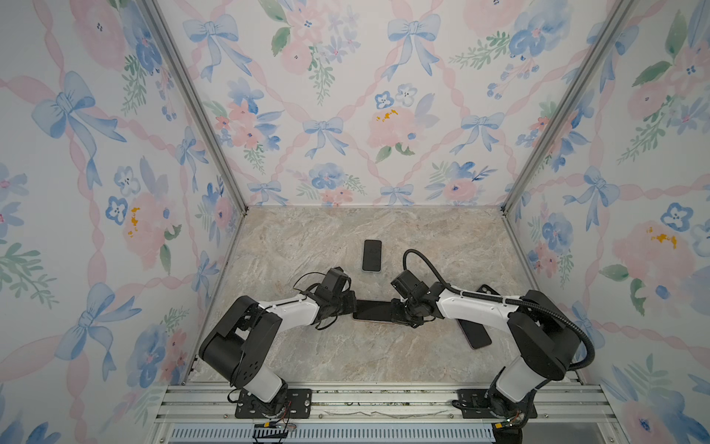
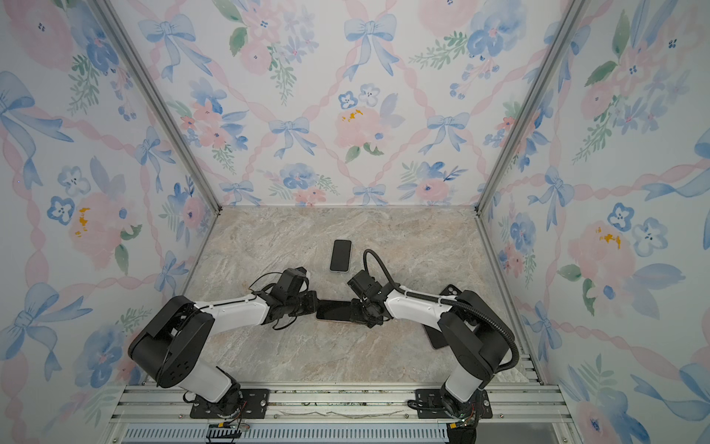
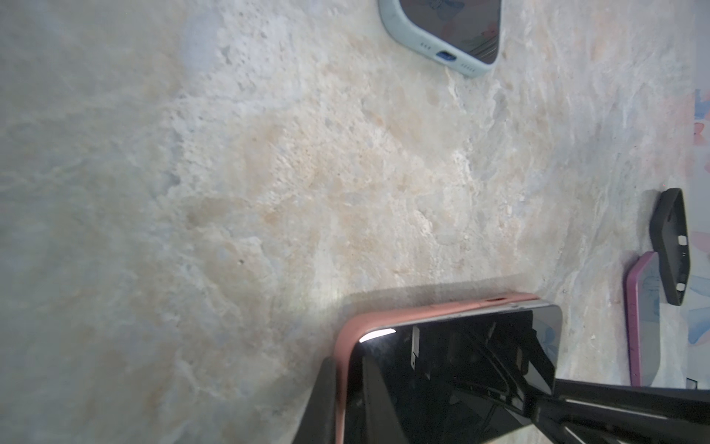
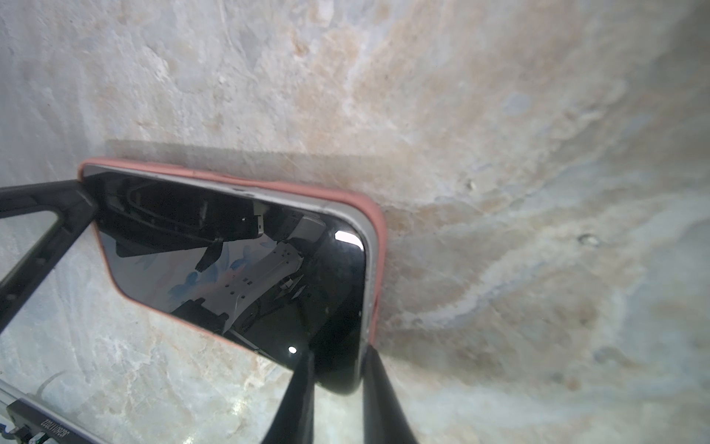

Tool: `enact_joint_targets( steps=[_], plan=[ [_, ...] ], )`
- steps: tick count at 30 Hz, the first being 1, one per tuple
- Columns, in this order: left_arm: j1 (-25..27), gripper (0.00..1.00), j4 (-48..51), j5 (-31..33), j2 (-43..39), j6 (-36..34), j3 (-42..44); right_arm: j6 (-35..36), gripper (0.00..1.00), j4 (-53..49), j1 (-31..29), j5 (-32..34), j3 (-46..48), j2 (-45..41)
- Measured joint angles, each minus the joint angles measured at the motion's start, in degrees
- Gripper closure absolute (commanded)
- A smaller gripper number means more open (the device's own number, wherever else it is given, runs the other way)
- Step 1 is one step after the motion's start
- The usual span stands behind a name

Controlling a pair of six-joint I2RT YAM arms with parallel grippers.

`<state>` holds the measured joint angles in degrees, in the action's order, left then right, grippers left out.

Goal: Put the phone into the phone case

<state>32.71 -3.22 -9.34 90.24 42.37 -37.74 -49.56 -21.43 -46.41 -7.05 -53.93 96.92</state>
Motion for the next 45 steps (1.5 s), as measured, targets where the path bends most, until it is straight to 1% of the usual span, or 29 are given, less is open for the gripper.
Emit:
enact_joint_targets(
  steps=[3,10,19,27,29,33,37,40,45],
  plan=[
    [0.09,0.89,0.17,0.22,0.09,0.31,-0.17,-0.24,0.88,-1.05,-0.02,0.11,-0.79,0.5],
    [0.31,0.89,0.17,0.63,0.09,0.33,-0.22,-0.22,0.99,-1.86,-0.07,0.24,-1.38,0.94],
    [0.31,0.89,0.2,0.79,0.2,0.33,-0.33,0.28,1.0,-3.8,-0.07,0.28,-2.86,2.1],
    [0.31,0.88,0.17,0.81,0.2,0.33,-0.33,2.56,1.0,-7.21,-0.57,1.51,-5.4,3.41],
    [0.31,0.84,0.17,0.81,0.2,0.28,-0.33,3.67,0.95,-8.24,-0.98,2.49,-5.95,3.34],
    [0.28,0.7,0.2,0.28,0.11,-0.76,-0.42,6.82,0.84,-10.69,-2.1,5.2,-7.15,2.43],
    [-0.63,0.6,1.49,-2.43,-0.66,-2.78,-0.44,12.22,0.77,-13.29,-2.4,5.7,-8.92,2.67],
    [-2.1,0.56,4.76,-4.98,-2.27,-3.93,-0.28,17.07,0.67,-15.23,-2.05,4.83,-11.82,2.84],
    [-4.02,0.51,10.05,-6.71,-6.99,-4.7,1.86,23.1,0.57,-13.7,-0.42,2.95,-15.08,2.49]
  ],
)
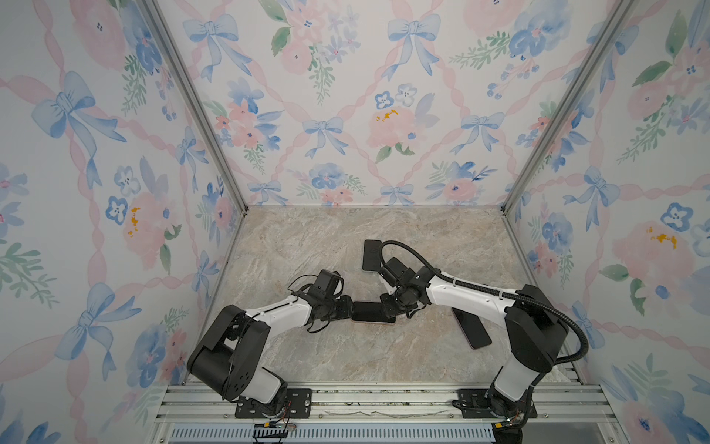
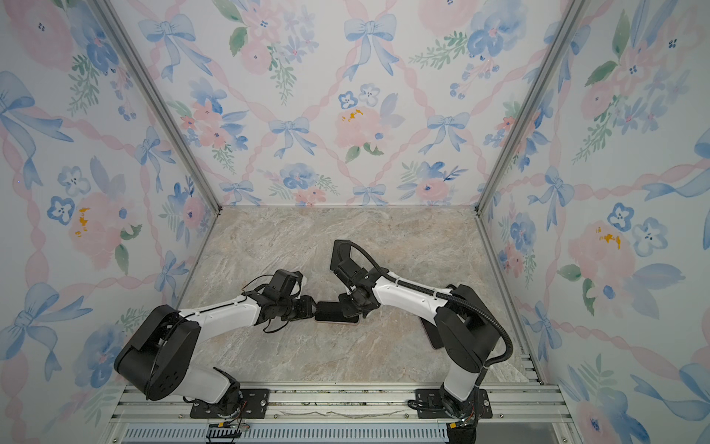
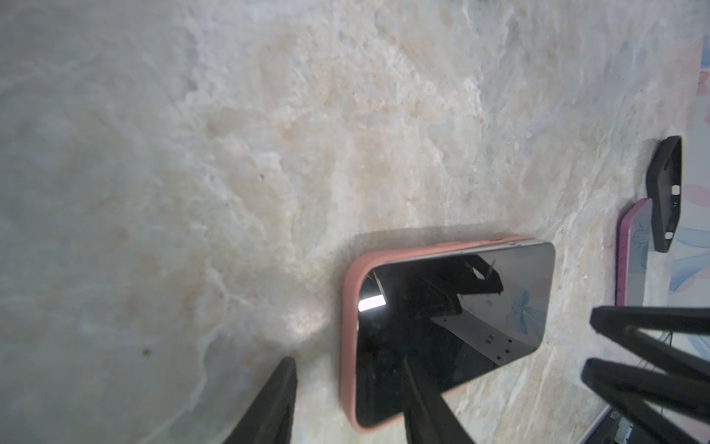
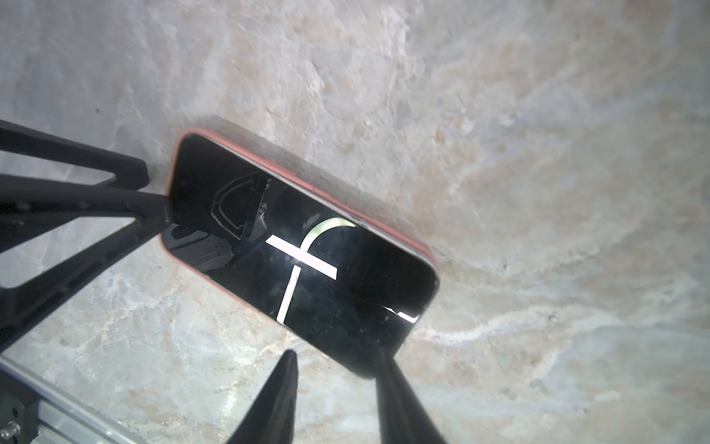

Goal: Put the phone into the phone case

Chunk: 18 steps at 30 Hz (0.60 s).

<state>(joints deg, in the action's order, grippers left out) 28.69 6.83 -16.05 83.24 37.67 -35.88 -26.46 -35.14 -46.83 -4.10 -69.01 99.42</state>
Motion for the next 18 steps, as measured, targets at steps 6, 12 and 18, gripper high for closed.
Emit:
enact_joint_targets(
  steps=[6,12,18],
  plan=[
    [1.9,0.44,1.9,-3.04,-5.29,1.33,2.86,4.81,0.43,3.67,3.85,-4.11,-0.79,2.25],
    [7.72,0.44,1.36,-5.05,-6.27,4.44,5.73,7.58,0.44,8.0,9.14,-10.95,-1.88,9.18],
    [9.81,0.52,-4.15,-5.84,-4.37,7.06,6.58,8.07,0.46,9.55,10.23,-15.67,-2.16,10.27]
  ],
)
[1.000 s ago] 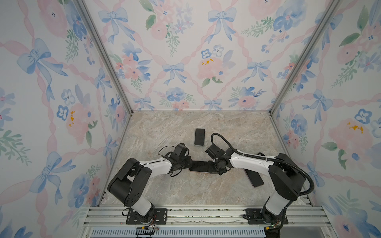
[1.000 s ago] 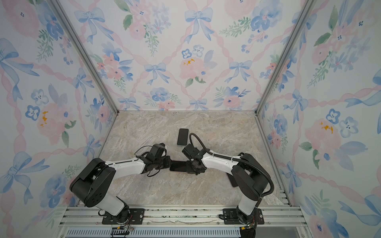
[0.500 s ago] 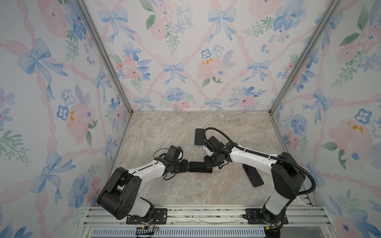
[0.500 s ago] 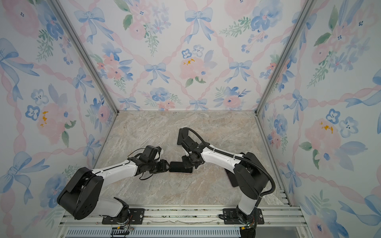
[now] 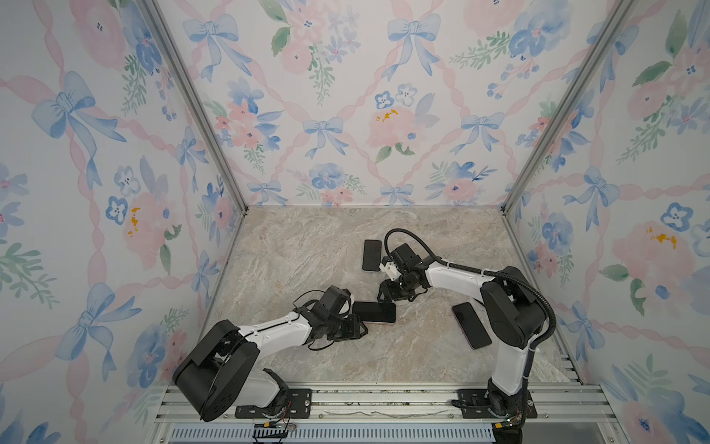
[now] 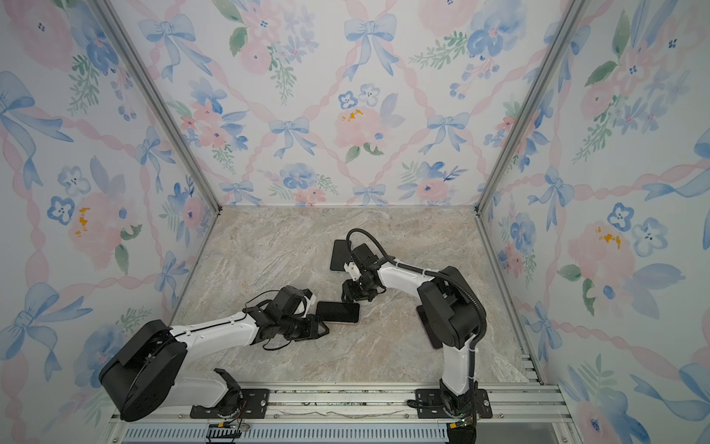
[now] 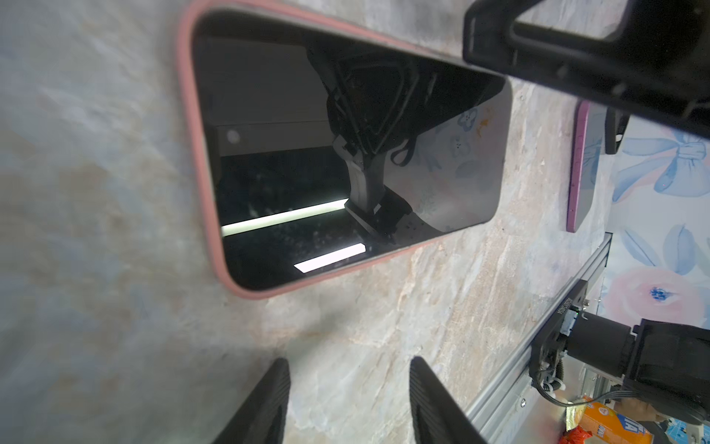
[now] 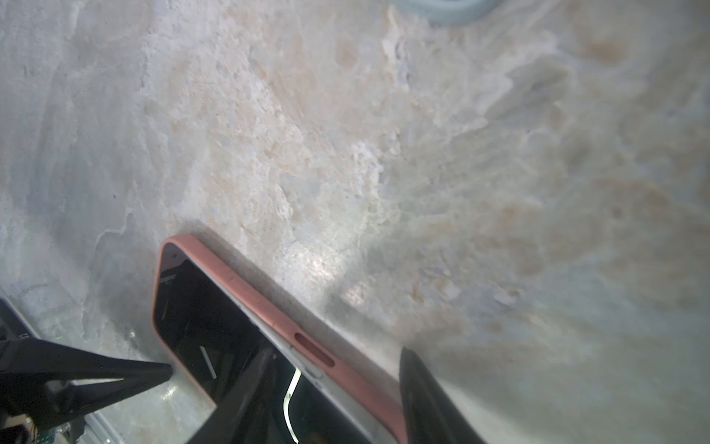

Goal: Put the phone into the phone case

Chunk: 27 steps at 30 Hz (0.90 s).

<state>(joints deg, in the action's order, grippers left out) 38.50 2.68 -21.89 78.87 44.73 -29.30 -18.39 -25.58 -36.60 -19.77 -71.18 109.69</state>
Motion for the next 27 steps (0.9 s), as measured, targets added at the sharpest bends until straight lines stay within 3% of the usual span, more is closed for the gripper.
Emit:
enact_joint_targets(
  steps=[10,20,27],
  plan=[
    [0.15,0.69,-7.45,-0.72,8.09,0.55,-3.34,-0.04,0.5,2.78,-0.2,-3.02,4.66,-1.88],
    [-1.62,0.73,-7.82,-2.12,12.87,0.2,-7.48,-2.21,0.57,4.31,-0.26,-3.56,12.15,-7.17],
    [-2.29,0.76,-7.78,-2.75,17.84,-0.83,-12.74,-8.74,0.57,7.72,-1.84,-2.43,19.23,-12.66]
  ],
)
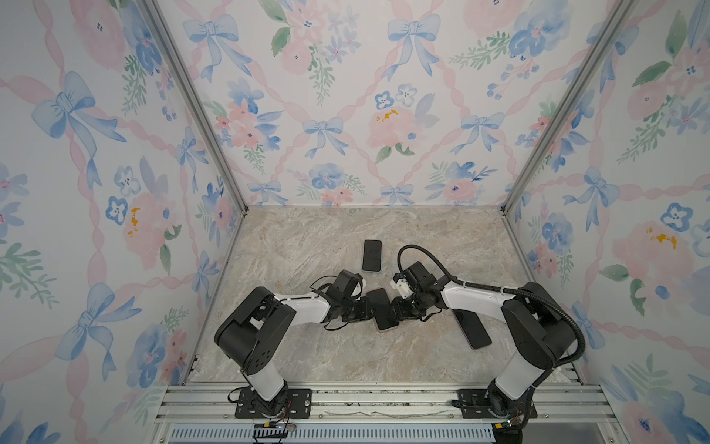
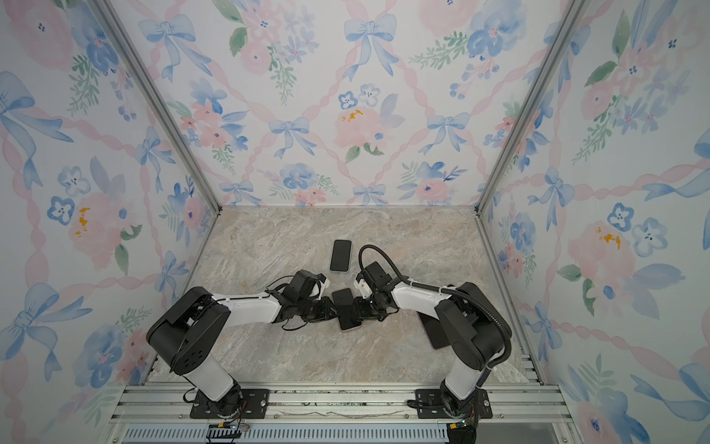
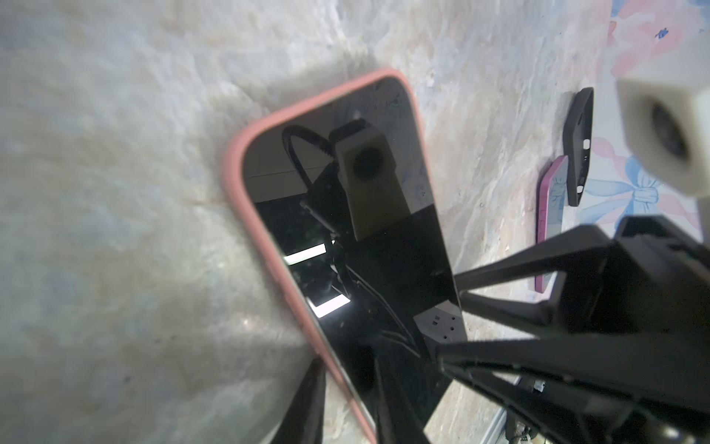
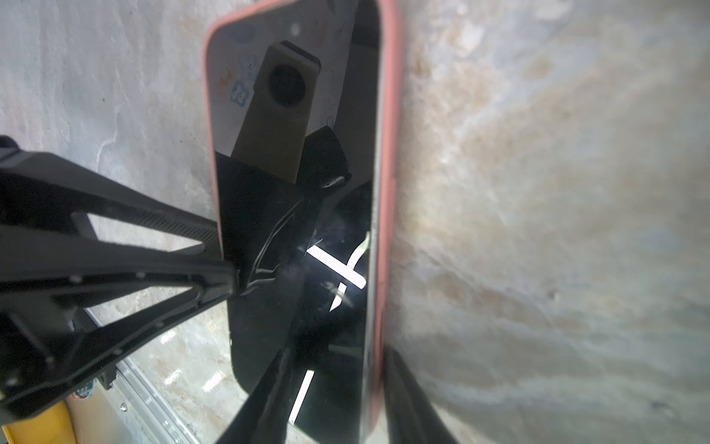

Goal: Put the phone into the phone case

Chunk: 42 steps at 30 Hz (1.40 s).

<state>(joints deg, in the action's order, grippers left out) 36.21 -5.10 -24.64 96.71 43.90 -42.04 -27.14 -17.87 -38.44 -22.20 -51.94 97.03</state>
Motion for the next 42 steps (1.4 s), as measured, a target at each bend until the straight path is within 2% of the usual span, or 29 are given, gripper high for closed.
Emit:
enact_joint_targets(
  steps=[5,9,15,20,28,42],
  plan=[
    [-0.63,0.77,0.15,-1.01,2.84,-0.85,-3.04,-5.16,0.49,0.87,-2.58,4.63,2.54,-3.91],
    [-1.46,0.75,6.43,-0.72,1.6,-1.9,-4.57,-10.27,0.41,0.85,-3.96,11.28,3.5,-8.94],
    [-1.53,0.73,14.34,-2.05,-6.27,0.66,-3.1,-19.19,0.39,1.62,-7.5,17.94,5.4,-13.57],
    [1.14,0.71,16.02,-3.82,-7.08,5.27,-3.06,-23.78,0.39,2.34,-11.39,21.99,6.27,-13.57],
    [2.56,0.67,16.85,-3.21,-7.39,11.47,-2.89,-27.21,0.4,4.31,-12.63,23.78,8.41,-13.57],
    [4.76,0.76,19.21,0.17,-4.11,12.96,-3.32,-27.47,0.48,6.1,-12.2,22.67,9.7,-13.38]
  ],
)
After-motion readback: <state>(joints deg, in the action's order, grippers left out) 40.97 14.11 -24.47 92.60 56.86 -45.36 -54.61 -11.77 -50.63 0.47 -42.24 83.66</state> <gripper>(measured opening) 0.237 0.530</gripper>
